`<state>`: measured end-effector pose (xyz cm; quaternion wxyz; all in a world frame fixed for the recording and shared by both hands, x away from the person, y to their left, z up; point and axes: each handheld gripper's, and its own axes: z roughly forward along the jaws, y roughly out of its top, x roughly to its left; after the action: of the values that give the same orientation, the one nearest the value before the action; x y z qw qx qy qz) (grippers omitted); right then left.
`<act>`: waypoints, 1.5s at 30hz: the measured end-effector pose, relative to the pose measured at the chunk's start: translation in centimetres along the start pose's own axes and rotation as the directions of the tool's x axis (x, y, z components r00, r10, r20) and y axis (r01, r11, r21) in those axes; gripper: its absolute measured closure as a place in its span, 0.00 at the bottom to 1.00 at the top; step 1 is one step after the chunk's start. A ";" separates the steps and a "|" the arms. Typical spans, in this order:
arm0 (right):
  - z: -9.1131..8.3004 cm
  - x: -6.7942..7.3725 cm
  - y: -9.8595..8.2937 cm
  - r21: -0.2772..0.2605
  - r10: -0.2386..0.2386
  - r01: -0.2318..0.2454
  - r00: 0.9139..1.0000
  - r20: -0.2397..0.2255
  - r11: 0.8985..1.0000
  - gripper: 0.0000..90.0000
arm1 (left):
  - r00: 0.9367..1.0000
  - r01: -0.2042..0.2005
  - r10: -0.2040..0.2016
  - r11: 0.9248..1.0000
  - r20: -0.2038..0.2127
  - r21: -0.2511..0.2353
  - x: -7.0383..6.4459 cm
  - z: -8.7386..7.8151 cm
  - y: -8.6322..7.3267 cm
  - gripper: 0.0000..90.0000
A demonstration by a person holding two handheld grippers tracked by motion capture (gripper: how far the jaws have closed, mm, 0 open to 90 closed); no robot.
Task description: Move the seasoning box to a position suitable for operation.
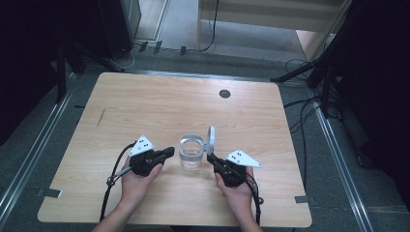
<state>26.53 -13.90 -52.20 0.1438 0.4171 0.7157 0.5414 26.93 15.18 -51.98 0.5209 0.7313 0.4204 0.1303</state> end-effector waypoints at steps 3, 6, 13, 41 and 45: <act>0.4 -1.4 0.9 -0.017 -0.025 0.025 1.000 -0.009 1.000 1.00 | 1.000 0.003 -0.003 1.000 -0.001 0.000 0.1 0.3 0.0 0.97; 0.8 -2.1 1.4 -0.018 -0.008 0.008 1.000 -0.003 1.000 1.00 | 1.000 0.022 -0.022 1.000 -0.002 0.001 0.4 0.6 0.2 0.97; 0.1 -2.4 0.8 0.005 0.063 -0.064 0.994 0.086 0.998 1.00 | 0.998 0.063 -0.063 0.998 -0.014 -0.027 1.2 1.7 1.5 0.97; -0.1 1.6 0.8 -0.020 0.139 -0.138 0.967 0.212 0.990 1.00 | 0.996 -0.048 0.047 0.999 0.078 0.008 -0.8 3.0 2.4 1.00; 0.2 0.6 1.1 -0.026 0.134 -0.131 0.972 0.194 0.991 1.00 | 0.995 -0.056 0.055 0.998 0.086 0.013 -1.3 2.8 2.3 1.00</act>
<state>26.77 -13.25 -51.14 0.1797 0.5141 0.6652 0.5109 28.99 12.09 -50.80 0.5289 0.7518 0.3781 0.1101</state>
